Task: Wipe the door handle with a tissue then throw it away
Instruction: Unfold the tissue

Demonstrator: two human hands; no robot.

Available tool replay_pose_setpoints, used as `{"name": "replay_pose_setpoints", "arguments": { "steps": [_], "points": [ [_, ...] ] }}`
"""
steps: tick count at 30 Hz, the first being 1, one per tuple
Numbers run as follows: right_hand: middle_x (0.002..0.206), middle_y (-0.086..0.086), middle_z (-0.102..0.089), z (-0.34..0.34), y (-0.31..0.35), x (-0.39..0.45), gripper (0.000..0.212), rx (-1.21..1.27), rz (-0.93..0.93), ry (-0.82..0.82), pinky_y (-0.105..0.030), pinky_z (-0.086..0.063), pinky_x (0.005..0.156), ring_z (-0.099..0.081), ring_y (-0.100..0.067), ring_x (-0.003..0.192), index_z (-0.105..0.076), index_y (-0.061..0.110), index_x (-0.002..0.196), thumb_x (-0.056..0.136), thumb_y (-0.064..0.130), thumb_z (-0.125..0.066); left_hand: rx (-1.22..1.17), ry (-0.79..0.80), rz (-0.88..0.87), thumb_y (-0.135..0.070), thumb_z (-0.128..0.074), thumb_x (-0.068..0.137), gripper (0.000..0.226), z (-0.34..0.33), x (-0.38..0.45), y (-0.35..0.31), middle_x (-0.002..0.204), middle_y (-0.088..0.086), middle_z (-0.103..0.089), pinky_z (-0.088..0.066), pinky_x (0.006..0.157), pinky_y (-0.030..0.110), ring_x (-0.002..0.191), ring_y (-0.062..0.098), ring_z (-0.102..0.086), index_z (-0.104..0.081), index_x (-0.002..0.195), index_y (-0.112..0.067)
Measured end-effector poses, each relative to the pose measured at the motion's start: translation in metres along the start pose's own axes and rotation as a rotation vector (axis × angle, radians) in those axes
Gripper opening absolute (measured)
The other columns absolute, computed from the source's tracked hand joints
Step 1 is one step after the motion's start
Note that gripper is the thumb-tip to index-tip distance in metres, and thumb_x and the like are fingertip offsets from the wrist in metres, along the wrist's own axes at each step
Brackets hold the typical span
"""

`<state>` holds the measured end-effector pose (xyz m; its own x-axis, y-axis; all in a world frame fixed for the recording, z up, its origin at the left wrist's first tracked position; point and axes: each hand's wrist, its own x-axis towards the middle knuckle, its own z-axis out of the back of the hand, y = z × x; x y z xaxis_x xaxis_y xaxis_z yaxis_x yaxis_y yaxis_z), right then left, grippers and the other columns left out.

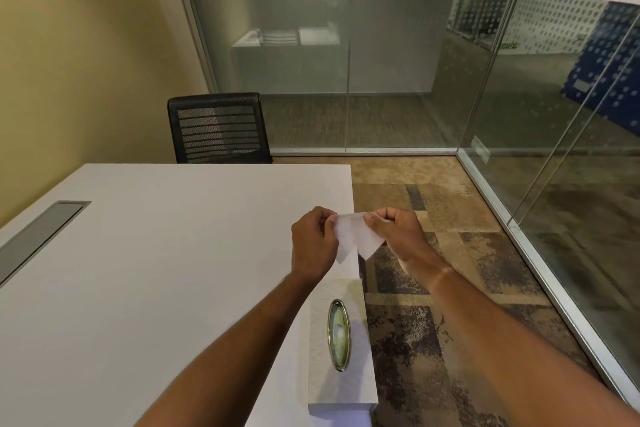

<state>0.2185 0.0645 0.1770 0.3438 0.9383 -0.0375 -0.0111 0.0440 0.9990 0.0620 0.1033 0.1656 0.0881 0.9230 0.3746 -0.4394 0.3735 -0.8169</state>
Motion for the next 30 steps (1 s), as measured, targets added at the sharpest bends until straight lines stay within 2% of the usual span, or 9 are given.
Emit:
{"name": "replay_pose_setpoints", "arguments": {
  "steps": [7,11,13,16,18,22,25,28,30],
  "points": [
    [0.092,-0.003,-0.071,0.006,-0.005,0.008,0.010,-0.023,0.008,-0.117,-0.029,-0.051,0.070,-0.064,-0.018,0.087,-0.071,0.018,0.090,0.093,0.021,-0.061,0.113,0.062,-0.125,-0.005,-0.056,0.093,0.013,0.005,0.004,-0.002,0.095,0.005,-0.067,-0.036,0.066,0.003,0.083,0.009,-0.054,-0.067,0.101,-0.006],
    [0.085,-0.001,-0.069,0.009,-0.003,0.007,0.017,0.042,-0.033,-0.137,-0.032,-0.050,0.069,-0.062,-0.016,0.082,-0.070,0.014,0.086,0.095,0.025,-0.060,0.066,0.085,-0.108,-0.008,-0.050,0.098,0.014,0.008,0.004,-0.002,0.091,0.000,-0.063,-0.039,0.064,0.000,0.080,0.009,-0.055,-0.064,0.097,-0.009],
    [0.084,-0.001,-0.068,0.008,-0.004,0.006,0.018,0.101,-0.070,-0.118,-0.027,-0.051,0.061,-0.062,-0.014,0.078,-0.069,0.014,0.085,0.095,0.027,-0.060,0.043,0.098,-0.091,-0.010,-0.048,0.099,0.014,0.009,0.002,-0.001,0.089,-0.003,-0.062,-0.038,0.063,0.001,0.076,0.008,-0.056,-0.061,0.093,-0.013],
    [0.082,-0.002,-0.070,0.008,-0.004,0.004,0.010,0.148,-0.105,-0.099,-0.020,-0.049,0.048,-0.063,-0.013,0.072,-0.070,0.013,0.087,0.092,0.019,-0.064,0.049,0.107,-0.056,-0.015,-0.045,0.101,0.012,0.010,0.001,0.005,0.091,-0.003,-0.061,-0.040,0.058,0.006,0.076,0.007,-0.055,-0.055,0.094,-0.017],
    [0.076,0.001,-0.074,0.010,-0.003,0.004,0.003,0.169,-0.144,-0.091,-0.019,-0.050,0.048,-0.066,-0.011,0.070,-0.071,0.013,0.089,0.088,0.011,-0.068,0.079,0.087,-0.014,-0.021,-0.042,0.102,0.012,0.011,0.002,0.010,0.093,-0.004,-0.058,-0.038,0.057,0.008,0.079,0.009,-0.055,-0.052,0.096,-0.019],
    [0.073,0.001,-0.075,0.013,-0.001,0.005,0.009,0.171,-0.149,-0.091,-0.018,-0.050,0.050,-0.066,-0.010,0.069,-0.070,0.014,0.085,0.086,0.006,-0.069,0.099,0.106,0.057,-0.026,-0.043,0.102,0.021,0.013,0.002,0.020,0.098,0.002,-0.066,-0.046,0.069,0.028,0.088,0.023,-0.063,-0.058,0.106,-0.012],
    [0.070,0.000,-0.071,0.008,0.002,0.003,0.004,0.125,-0.115,-0.071,-0.019,-0.048,0.048,-0.061,-0.010,0.063,-0.071,0.012,0.081,0.084,0.012,-0.074,0.028,0.141,0.075,-0.031,-0.045,0.101,0.026,0.012,-0.001,0.017,0.098,0.007,-0.071,-0.055,0.078,0.038,0.088,0.022,-0.067,-0.058,0.113,-0.012],
    [0.050,0.009,-0.057,-0.001,0.005,0.000,0.015,0.100,-0.097,-0.079,-0.018,-0.042,0.041,-0.047,-0.004,0.041,-0.068,0.012,0.076,0.078,0.021,-0.080,-0.022,0.163,0.046,-0.037,-0.050,0.099,0.029,0.008,-0.006,0.009,0.105,0.003,-0.069,-0.051,0.073,0.024,0.087,0.010,-0.064,-0.057,0.119,-0.018],
    [0.045,0.011,-0.053,-0.006,0.007,-0.002,0.025,0.071,-0.087,-0.075,-0.018,-0.041,0.040,-0.045,-0.002,0.037,-0.062,0.010,0.073,0.076,0.026,-0.082,-0.081,0.224,0.015,-0.041,-0.057,0.094,0.030,0.006,-0.009,0.003,0.101,-0.004,-0.067,-0.048,0.067,0.017,0.084,0.004,-0.062,-0.056,0.118,-0.024]
  ]
}}
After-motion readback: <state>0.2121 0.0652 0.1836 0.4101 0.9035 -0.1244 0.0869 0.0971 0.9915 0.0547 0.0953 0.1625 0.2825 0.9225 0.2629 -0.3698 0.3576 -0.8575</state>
